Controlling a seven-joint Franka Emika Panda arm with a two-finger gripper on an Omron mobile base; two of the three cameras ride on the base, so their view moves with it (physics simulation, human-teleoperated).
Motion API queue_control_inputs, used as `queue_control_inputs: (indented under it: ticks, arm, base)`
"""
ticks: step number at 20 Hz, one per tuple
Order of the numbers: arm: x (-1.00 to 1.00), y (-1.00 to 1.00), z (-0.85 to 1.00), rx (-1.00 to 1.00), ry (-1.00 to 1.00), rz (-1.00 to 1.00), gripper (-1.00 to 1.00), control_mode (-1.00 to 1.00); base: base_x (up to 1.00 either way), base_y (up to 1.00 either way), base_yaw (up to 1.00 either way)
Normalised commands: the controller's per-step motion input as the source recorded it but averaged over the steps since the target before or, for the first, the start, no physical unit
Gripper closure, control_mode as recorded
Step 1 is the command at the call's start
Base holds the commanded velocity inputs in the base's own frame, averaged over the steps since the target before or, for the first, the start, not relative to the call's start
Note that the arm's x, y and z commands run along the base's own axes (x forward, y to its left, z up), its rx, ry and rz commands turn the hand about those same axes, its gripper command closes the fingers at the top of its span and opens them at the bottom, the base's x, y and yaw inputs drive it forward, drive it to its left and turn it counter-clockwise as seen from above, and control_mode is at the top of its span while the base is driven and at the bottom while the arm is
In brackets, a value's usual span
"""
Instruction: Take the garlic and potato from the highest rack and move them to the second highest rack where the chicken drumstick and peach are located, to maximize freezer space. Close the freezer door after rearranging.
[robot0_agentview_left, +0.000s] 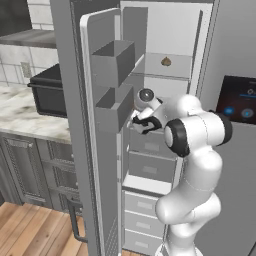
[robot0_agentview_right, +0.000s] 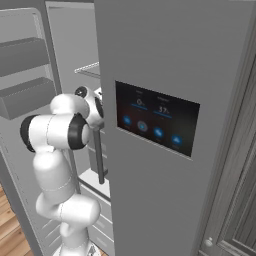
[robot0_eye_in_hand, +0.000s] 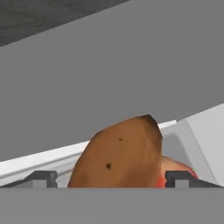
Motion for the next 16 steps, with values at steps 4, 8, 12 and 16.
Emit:
queue_control_inputs:
  ticks: [4, 8, 12, 16]
  arm:
    - [-0.3, 0.0, 0.09, 0.0, 0.1, 0.0, -1.0, -1.0]
    - [-0.45, 0.03, 0.2, 0.03, 0.01, 0.0, -1.0, -1.0]
    - [-0.61, 0.06, 0.04, 0.0, -0.09, 0.0, -1.0, -1.0]
    - [-0.79, 0.01, 0.15, 0.02, -0.13, 0.0, -1.0, -1.0]
  base:
    - [0.0, 0.0, 0.0]
    - [0.0, 0.0, 0.0]
    - [0.0, 0.0, 0.0]
    - [0.0, 0.0, 0.0]
